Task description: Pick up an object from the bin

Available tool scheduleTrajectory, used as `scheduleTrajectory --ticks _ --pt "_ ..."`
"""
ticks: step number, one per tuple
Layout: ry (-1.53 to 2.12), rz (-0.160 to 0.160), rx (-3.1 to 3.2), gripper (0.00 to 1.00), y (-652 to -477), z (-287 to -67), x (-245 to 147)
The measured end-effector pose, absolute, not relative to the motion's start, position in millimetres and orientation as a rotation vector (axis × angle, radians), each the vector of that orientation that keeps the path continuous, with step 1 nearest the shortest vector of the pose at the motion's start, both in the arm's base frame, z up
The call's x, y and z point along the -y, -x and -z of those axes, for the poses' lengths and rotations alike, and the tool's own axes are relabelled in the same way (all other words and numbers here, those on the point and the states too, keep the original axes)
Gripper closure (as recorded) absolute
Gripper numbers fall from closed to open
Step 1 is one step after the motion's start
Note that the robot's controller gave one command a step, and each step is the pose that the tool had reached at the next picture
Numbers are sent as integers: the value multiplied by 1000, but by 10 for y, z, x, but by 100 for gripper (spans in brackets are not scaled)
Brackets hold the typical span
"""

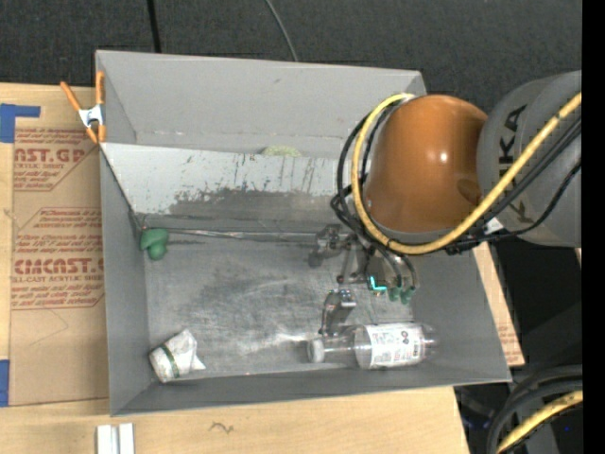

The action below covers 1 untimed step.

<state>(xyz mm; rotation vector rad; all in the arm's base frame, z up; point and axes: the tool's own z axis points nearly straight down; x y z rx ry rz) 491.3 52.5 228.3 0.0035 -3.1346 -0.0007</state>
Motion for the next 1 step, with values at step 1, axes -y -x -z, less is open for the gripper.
scheduleTrajectory --ticks 1 --pt "-2 2 3142 0 -4929 -2319 -523"
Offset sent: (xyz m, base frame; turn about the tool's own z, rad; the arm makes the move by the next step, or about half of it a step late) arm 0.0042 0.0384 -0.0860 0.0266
